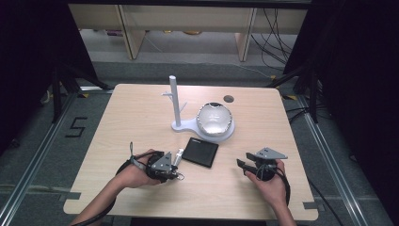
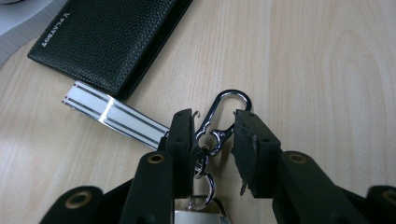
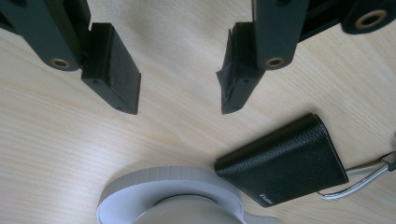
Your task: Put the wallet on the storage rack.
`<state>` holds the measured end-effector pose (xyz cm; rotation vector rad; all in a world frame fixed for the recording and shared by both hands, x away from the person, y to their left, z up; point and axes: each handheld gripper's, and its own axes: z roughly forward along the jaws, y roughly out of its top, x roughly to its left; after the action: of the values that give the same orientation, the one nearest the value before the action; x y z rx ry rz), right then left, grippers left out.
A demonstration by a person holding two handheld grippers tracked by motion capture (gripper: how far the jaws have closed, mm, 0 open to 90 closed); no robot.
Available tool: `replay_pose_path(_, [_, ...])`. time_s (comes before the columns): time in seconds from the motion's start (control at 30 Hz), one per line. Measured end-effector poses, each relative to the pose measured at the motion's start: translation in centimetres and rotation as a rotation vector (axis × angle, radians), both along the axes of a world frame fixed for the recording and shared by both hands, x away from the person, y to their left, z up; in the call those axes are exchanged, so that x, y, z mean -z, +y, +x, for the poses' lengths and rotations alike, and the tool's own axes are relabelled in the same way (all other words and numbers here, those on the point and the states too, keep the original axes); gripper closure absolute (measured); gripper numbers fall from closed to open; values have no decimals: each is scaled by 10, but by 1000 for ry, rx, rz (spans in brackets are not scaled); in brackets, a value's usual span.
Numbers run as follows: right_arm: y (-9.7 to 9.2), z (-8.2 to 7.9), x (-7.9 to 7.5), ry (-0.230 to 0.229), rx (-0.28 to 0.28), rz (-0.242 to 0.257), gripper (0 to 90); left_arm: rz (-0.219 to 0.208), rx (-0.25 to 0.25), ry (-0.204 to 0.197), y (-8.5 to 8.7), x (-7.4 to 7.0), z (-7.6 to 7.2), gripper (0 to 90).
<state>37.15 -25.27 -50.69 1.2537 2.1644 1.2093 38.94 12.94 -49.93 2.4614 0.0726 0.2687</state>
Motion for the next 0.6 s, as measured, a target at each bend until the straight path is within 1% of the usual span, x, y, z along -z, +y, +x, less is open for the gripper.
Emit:
replay_pose_path(0.03, [0,0,0,-1,-2,-1,489,3,0,-3,0,0,-1,656])
replay_pose_path(0.07, [0,0,0,-1,-2,-1,489,16,10,-9,-1,-1,-1,656])
replay_pose_path(0.1, [1,1,1,-12,-12,13,488,5,11,-5,-1,0,-2,625])
replay_pose_path(0.13, [1,1,1,-12,-12,13,488,20,21,-2,-1,-1,-1,625])
replay_pose_path(0.17, [1,1,1,-11,-12,14,489,9,23,-9,-2,0,-1,615])
replay_pose_path(0.23, [1,0,1,-5,-2,16,488,4,20,-12,-2,1,-1,584])
replay_pose_path(0.27, [1,1,1,-9,-11,14,488,2,17,-15,-2,2,0,575])
replay_pose_path(0.3, [0,0,0,-7,-4,-3,488,2,16,-20,-2,2,0,567])
replay_pose_path(0.33, [0,0,0,-7,-4,-3,488,-4,14,-21,-2,2,1,567])
replay_pose_path(0.37, [0,2,0,-18,-15,4,488,-19,4,-13,-2,2,1,560])
replay_pose_path(0.4, [1,0,-1,2,-4,1,490,-31,-5,-10,-2,2,1,554])
replay_pose_path(0.43, [3,-1,-2,16,0,8,492,-45,-11,-8,-3,2,1,549])
replay_pose_path(0.47, [5,1,-2,22,-18,-1,499,-63,-15,-1,-3,0,0,530])
replay_pose_path(0.5, [5,1,-2,22,-18,-1,499,-81,-22,5,-4,-1,1,530])
replay_pose_path(0.53, [5,2,-2,13,-33,-14,499,-111,-42,15,-5,-3,2,518])
replay_pose_path(0.57, [7,3,-3,35,-39,-21,505,-144,-61,23,-6,-5,4,509])
replay_pose_path(0.6, [12,5,-4,57,-47,-19,518,-201,-100,38,-9,-7,7,529])
